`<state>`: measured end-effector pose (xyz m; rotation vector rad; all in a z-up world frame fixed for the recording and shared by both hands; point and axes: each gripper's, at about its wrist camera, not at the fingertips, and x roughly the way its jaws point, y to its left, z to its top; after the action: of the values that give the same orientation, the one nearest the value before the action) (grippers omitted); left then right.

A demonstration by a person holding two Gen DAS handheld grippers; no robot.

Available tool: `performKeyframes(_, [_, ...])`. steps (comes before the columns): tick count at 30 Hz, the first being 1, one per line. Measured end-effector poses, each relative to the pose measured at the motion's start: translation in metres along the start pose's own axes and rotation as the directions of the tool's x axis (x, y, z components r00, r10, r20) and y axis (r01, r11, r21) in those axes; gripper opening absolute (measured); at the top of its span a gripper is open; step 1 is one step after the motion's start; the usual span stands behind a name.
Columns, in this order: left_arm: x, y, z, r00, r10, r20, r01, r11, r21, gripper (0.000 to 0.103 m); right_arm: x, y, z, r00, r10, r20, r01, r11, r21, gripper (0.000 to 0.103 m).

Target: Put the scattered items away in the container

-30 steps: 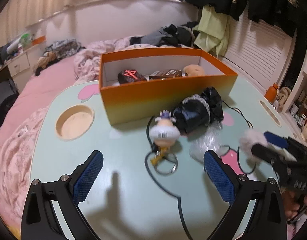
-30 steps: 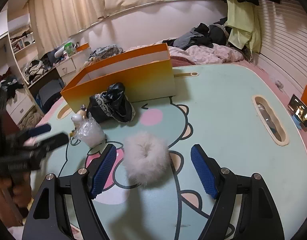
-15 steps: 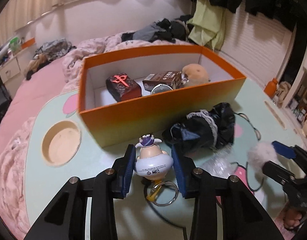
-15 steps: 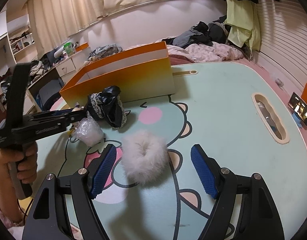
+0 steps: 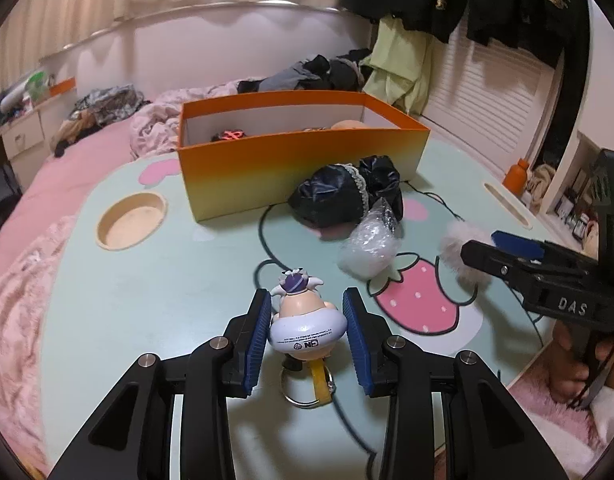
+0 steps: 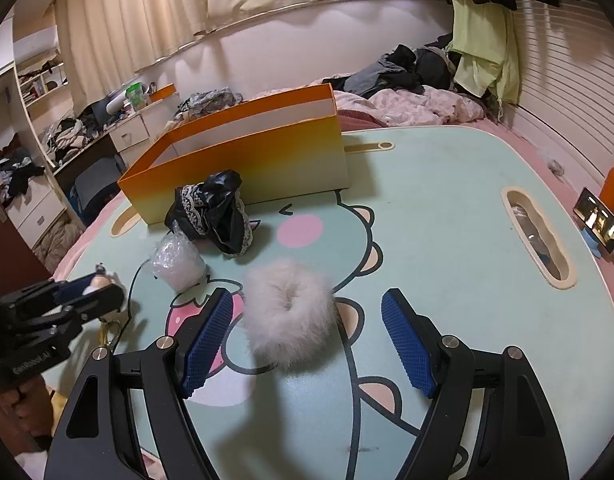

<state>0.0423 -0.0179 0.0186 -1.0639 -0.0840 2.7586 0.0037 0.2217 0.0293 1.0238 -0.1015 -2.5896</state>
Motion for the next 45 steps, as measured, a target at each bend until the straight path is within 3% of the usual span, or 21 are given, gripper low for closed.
performKeyframes(1, [0.001, 0.0, -0.001, 1.0, -0.006, 0.003, 0.006, 1.0, -0.012, 0.061, -0.001, 0.0, 0.0, 1.0, -0.002, 0.003, 0.002, 1.0, 0.0, 0.077])
performKeyframes(3, [0.002, 0.0, -0.005, 1.0, -0.01, 0.01, 0.011, 0.999, -0.032, 0.08, -0.002, -0.002, 0.0, 1.0, -0.003, 0.007, 0.003, 1.0, 0.003, 0.077])
performKeyframes(12, [0.003, -0.018, -0.018, 1.0, -0.01, 0.017, 0.009, 0.999, 0.037, 0.088, -0.007, -0.012, -0.003, 1.0, -0.008, 0.011, 0.008, 0.999, 0.039, 0.077])
performKeyframes(20, [0.008, -0.023, -0.021, 0.999, 0.046, 0.013, -0.046, 0.996, 0.077, 0.093, -0.007, -0.017, -0.003, 1.0, 0.003, -0.003, -0.003, 0.999, 0.053, 0.077])
performKeyframes(25, [0.011, -0.027, -0.022, 0.998, 0.068, -0.002, -0.067, 0.993, 0.099, 0.102, -0.002, -0.003, -0.004, 1.0, -0.02, -0.024, 0.019, 1.0, -0.017, 0.077])
performKeyframes(30, [0.011, -0.026, -0.022, 0.998, 0.066, -0.006, -0.065, 0.993, 0.1, 0.102, 0.009, 0.019, -0.006, 0.994, -0.091, -0.054, 0.083, 0.987, -0.138, 0.077])
performKeyframes(31, [0.011, -0.026, -0.022, 0.998, 0.066, -0.007, -0.065, 0.993, 0.099, 0.102, 0.012, 0.023, -0.006, 0.992, -0.11, -0.058, 0.099, 0.982, -0.16, 0.08])
performKeyframes(32, [0.012, -0.026, -0.022, 0.998, 0.066, -0.007, -0.065, 0.993, 0.098, 0.103, 0.017, 0.028, -0.007, 0.988, -0.137, -0.068, 0.122, 0.974, -0.192, 0.089])
performKeyframes(34, [0.012, -0.025, -0.022, 0.998, 0.067, -0.006, -0.066, 0.993, 0.098, 0.103, 0.024, 0.03, -0.006, 0.988, -0.124, -0.091, 0.103, 0.972, -0.213, 0.1])
performKeyframes(45, [0.013, -0.024, -0.023, 0.998, 0.065, -0.005, -0.064, 0.993, 0.101, 0.103, 0.022, 0.026, -0.009, 0.988, -0.121, -0.1, 0.097, 0.973, -0.211, 0.103])
